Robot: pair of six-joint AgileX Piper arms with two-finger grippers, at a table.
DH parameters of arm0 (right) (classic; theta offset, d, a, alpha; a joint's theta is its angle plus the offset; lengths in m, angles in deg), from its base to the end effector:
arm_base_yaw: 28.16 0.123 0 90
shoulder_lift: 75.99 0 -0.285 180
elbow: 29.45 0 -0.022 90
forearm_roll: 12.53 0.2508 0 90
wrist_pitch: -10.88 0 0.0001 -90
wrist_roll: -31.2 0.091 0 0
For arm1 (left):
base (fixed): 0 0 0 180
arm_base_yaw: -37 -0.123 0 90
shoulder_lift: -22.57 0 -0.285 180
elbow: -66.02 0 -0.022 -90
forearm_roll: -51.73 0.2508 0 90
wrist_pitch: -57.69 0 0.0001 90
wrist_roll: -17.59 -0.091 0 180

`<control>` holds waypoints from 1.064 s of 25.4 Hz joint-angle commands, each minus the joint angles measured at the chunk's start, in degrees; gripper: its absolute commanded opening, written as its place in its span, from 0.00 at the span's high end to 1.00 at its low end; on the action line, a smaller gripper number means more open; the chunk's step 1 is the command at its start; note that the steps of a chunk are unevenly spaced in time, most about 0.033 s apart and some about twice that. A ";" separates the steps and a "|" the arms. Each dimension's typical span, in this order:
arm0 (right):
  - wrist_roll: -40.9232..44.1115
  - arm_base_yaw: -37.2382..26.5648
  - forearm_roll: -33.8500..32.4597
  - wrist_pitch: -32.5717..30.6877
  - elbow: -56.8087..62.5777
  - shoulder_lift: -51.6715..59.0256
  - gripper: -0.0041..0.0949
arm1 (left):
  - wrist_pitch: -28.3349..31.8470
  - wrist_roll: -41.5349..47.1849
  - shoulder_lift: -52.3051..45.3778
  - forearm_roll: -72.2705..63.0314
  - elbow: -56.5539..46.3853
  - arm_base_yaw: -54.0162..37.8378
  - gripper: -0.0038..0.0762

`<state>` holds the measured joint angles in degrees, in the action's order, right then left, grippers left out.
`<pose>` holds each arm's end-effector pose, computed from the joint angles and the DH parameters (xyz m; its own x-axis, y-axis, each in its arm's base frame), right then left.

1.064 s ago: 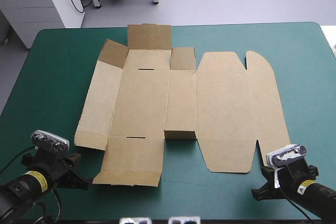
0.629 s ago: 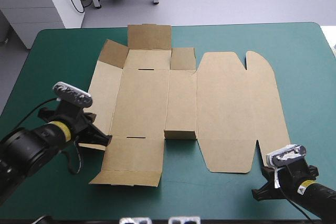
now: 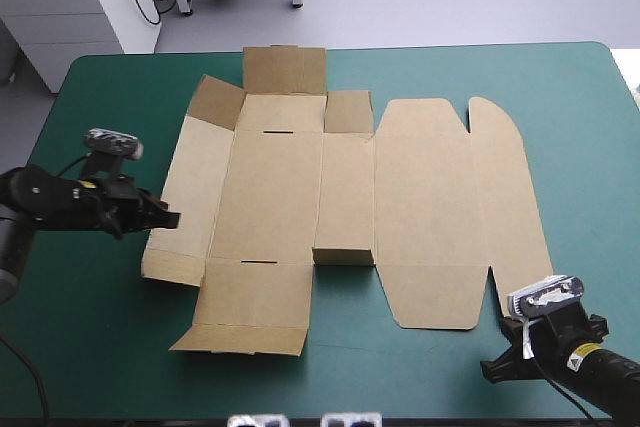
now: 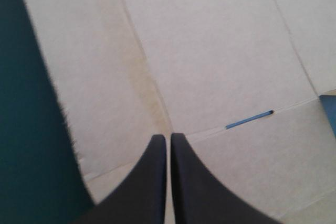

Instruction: Fold the box

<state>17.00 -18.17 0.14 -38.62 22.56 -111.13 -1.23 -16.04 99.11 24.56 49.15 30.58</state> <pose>0.0748 0.0286 0.2569 -0.6748 -0.2217 -0.7039 -0.3564 0.9331 0.0479 0.2306 -0.0099 0.3352 -0.7781 0.2108 -0.5918 0.3657 0.9180 -0.1538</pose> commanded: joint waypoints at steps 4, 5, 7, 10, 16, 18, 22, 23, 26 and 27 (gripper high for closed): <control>-0.55 -0.17 0.13 3.18 -1.71 -0.32 0.97 | -8.61 -8.53 -1.33 -13.83 1.74 -28.15 0.93; -0.55 -0.17 0.13 3.18 -1.71 -0.32 0.97 | -8.50 -8.53 -1.03 -16.07 1.74 -31.07 0.93; -0.55 -0.17 0.04 3.18 -1.71 -0.32 0.97 | -9.87 -10.12 0.36 -17.80 1.74 -32.92 0.90; -0.55 -0.17 0.04 3.18 -1.71 -0.32 0.97 | -10.07 -10.41 2.66 -17.63 1.74 -32.82 0.79; -0.55 -0.17 0.04 3.18 -1.71 -0.32 0.97 | -10.66 -11.50 10.08 -23.19 1.74 -32.82 0.44; -0.55 -0.17 0.04 3.18 -1.71 -0.32 0.97 | -11.81 -11.77 12.28 -23.36 1.74 -32.82 0.38; -0.55 -0.17 0.04 3.18 -1.71 -0.32 0.97 | -12.40 -11.91 16.55 -24.77 1.74 -32.59 0.38; -0.55 -0.17 0.04 3.18 -1.71 -0.32 0.97 | -12.40 -12.47 17.60 -25.55 1.74 -32.10 0.38; -0.55 -0.17 0.04 3.18 -1.71 -0.32 0.97 | -12.17 -14.78 21.48 -26.08 1.74 -28.84 0.38; -0.55 -0.17 0.04 3.18 -1.71 -0.32 0.97 | -11.88 -15.46 22.45 -26.08 1.74 -27.74 0.38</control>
<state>17.00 -18.17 -0.10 -38.46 22.56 -111.13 -11.16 -29.85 121.43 2.42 49.27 0.13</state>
